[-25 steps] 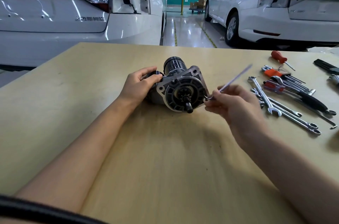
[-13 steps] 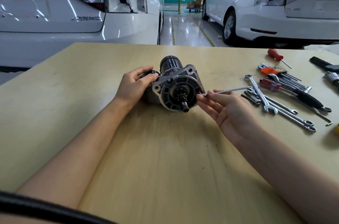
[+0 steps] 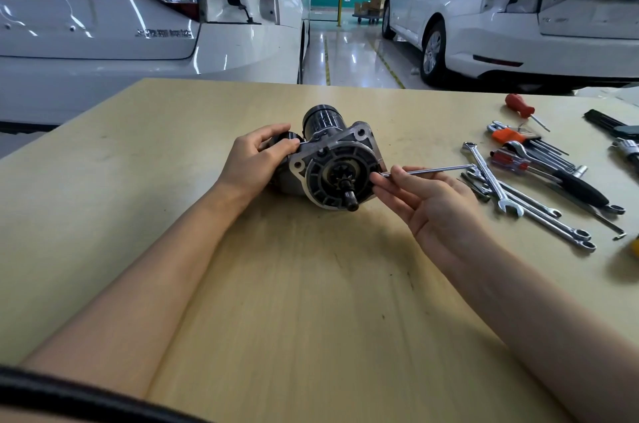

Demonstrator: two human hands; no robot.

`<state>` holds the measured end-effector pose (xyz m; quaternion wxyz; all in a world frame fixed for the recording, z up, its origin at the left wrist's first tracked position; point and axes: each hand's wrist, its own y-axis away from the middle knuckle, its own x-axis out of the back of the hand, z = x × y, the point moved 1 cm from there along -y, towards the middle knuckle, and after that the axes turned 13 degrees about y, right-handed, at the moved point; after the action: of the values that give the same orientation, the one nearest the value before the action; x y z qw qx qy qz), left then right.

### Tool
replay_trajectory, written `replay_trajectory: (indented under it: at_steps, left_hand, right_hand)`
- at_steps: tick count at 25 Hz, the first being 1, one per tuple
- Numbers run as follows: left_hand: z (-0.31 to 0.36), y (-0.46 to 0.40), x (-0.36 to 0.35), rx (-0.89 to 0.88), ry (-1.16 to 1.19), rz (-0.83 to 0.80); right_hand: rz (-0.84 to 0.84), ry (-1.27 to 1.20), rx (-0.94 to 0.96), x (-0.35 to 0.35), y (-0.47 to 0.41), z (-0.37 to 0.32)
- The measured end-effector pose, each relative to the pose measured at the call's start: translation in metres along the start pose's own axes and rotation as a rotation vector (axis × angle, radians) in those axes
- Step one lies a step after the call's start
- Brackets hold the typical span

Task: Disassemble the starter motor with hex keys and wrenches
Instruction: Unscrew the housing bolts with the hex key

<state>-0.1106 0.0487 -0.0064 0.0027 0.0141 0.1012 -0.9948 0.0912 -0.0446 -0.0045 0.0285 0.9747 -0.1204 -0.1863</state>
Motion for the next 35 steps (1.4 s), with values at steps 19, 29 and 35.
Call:
replay_trajectory:
  at_steps: [19, 29, 35]
  left_hand:
    - [0.003, 0.001, -0.001, 0.028, 0.041, -0.003]
    - [0.007, 0.003, -0.001, 0.018, -0.004, -0.021]
    - [0.007, 0.001, 0.001, 0.031, -0.016, -0.053]
  right_hand:
    - [0.084, 1.603, 1.257, -0.016, 0.007, 0.003]
    - [0.084, 0.276, 0.139, 0.001, -0.001, -0.009]
    - [0.024, -0.033, -0.105, -0.003, 0.003, -0.005]
